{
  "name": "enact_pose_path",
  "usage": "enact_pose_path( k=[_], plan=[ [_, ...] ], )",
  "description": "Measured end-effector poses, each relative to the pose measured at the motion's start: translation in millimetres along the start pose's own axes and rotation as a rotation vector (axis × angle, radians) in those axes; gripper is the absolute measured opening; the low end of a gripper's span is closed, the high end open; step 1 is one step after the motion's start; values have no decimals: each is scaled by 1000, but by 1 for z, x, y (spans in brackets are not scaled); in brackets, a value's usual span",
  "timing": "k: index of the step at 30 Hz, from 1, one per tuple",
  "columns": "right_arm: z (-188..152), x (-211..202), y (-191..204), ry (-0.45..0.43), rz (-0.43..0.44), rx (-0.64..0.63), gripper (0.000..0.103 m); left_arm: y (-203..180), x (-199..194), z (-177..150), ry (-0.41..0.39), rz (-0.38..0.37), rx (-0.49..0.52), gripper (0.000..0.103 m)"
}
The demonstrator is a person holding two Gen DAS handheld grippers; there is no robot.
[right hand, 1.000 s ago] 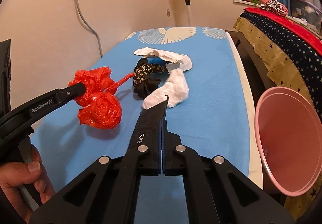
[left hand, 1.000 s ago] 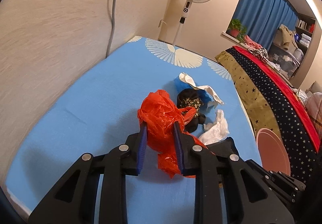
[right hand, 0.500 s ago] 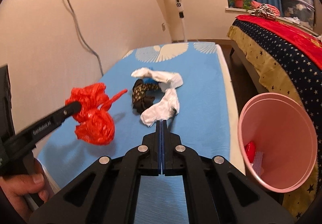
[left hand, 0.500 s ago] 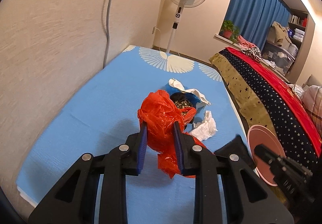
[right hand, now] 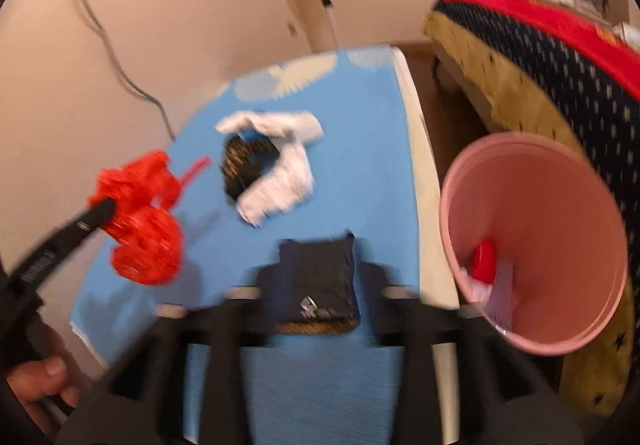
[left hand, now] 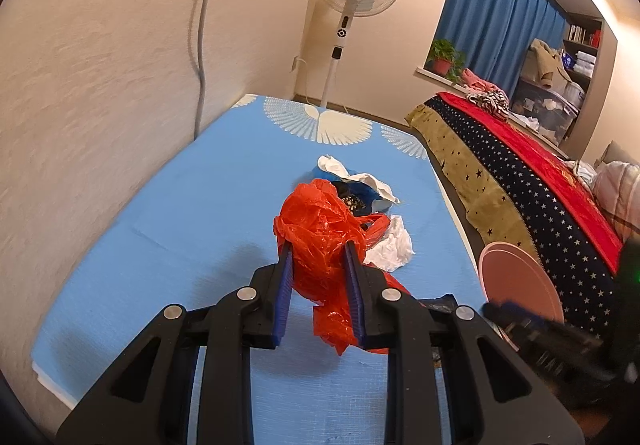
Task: Collect trash
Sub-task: 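Lift the orange bag and black packet and carry them over the pink bin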
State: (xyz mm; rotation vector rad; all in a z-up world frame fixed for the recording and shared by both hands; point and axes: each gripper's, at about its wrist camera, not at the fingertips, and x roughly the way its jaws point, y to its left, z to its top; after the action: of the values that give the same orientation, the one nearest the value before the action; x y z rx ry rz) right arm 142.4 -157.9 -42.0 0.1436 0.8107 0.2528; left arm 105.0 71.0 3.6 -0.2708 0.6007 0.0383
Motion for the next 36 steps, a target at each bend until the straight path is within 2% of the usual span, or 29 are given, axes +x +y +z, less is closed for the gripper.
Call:
enact_pose_path(
  k=[2, 9, 13, 14, 15, 17, 21, 29, 36],
  plan=[
    [-6, 14, 4, 47, 1, -27, 58, 2, 1, 1, 1, 0, -10, 24],
    [-19, 41, 16, 124, -49, -89, 73, 7, 4, 1, 3, -1, -26, 24],
    [-24, 49, 30, 138, -120, -180, 73, 11, 5, 1, 4, 3, -35, 24],
    [-25, 49, 30, 136, -123, -184, 71, 12, 6, 1, 5, 2, -45, 24],
    [-25, 48, 31, 132, -124, -185, 64, 12, 7, 1, 7, -1, -49, 24],
    [-25, 46, 30, 130, -116, -184, 57, 10, 9, 1, 7, -2, -44, 24],
    [-23, 36, 27, 104, -98, -168, 53, 7, 10, 1, 7, -8, -40, 24],
    [1, -1, 25, -18, -103, -151, 52, 3, 5, 1, -1, -7, -16, 24],
    [15, -32, 13, -91, -120, -120, 52, -3, 0, 2, -10, -9, 15, 24]
  ],
)
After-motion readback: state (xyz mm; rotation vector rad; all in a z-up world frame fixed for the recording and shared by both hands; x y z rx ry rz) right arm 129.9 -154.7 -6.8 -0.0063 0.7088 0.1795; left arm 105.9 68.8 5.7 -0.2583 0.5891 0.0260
